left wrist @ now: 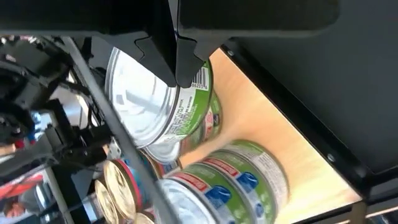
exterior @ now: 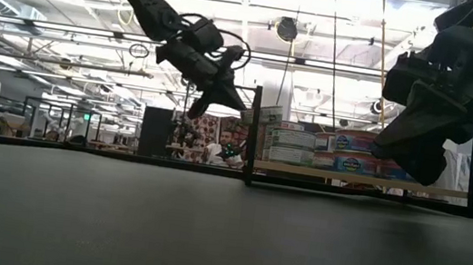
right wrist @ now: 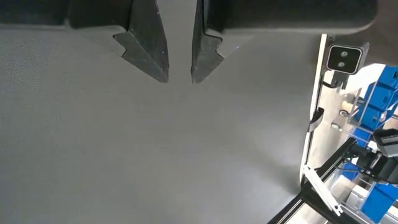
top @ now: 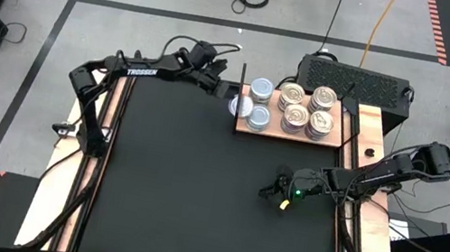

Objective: Stack canned seafood by type on shelf
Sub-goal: Stack the green tuna can on top of the other green tuna can on the shelf

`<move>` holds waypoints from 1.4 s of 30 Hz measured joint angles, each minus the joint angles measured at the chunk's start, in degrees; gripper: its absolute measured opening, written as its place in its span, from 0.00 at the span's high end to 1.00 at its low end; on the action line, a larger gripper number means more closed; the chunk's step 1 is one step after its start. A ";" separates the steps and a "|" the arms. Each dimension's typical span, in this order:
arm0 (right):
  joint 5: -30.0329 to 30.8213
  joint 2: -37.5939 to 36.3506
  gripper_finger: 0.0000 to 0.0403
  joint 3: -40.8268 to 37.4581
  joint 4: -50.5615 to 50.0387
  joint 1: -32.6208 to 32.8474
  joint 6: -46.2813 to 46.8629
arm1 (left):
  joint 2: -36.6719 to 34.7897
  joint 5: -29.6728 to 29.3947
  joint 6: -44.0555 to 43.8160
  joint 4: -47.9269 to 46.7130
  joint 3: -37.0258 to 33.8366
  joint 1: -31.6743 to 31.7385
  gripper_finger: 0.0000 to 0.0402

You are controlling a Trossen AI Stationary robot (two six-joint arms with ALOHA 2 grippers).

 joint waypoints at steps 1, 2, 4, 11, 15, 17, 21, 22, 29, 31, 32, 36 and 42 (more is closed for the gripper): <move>0.00 0.01 0.84 0.00 0.02 0.00 0.00 | 0.36 0.01 -0.49 0.48 0.00 -0.12 1.00; 0.00 0.02 0.84 0.00 0.02 0.00 -0.02 | 0.65 -0.05 -1.37 0.91 0.00 -0.14 1.00; 0.00 0.02 0.84 0.00 0.06 0.00 -0.02 | 1.36 -0.13 -2.30 2.59 -0.02 -0.26 1.00; 0.00 0.02 0.84 0.00 0.04 0.00 -0.47 | 2.76 1.19 -6.36 8.46 -0.02 -0.59 1.00; 0.00 0.02 0.84 0.00 0.04 0.00 -0.91 | 2.76 1.04 -6.38 8.08 0.98 -0.85 1.00; 0.00 0.02 0.84 0.00 0.04 0.00 -1.01 | 2.76 0.86 -6.34 7.95 2.05 -1.21 1.00; 0.03 0.02 0.84 0.00 0.04 0.00 -1.05 | 4.02 0.33 -6.34 7.20 3.87 -2.23 1.00; 0.04 0.02 0.84 0.00 0.05 0.00 -1.05 | 4.51 0.25 -6.34 7.14 4.17 -2.45 1.00; 0.04 0.02 0.84 0.00 0.11 0.00 -1.00 | 8.32 0.56 -7.23 8.41 5.34 -3.44 1.00; 0.04 0.02 0.84 0.00 0.10 0.00 -1.01 | 8.56 0.69 -7.82 9.28 5.35 -3.34 1.00; 0.04 0.02 0.84 0.00 0.07 0.00 -1.03 | 8.56 0.73 -7.80 9.70 5.35 -3.36 1.00; 0.04 0.02 0.84 0.00 0.03 0.00 -1.96 | 8.37 1.45 -7.84 10.58 5.34 -3.49 1.00; 0.15 0.02 0.84 0.00 0.02 0.00 -2.36 | 8.01 1.40 -8.28 11.05 5.33 -3.49 1.00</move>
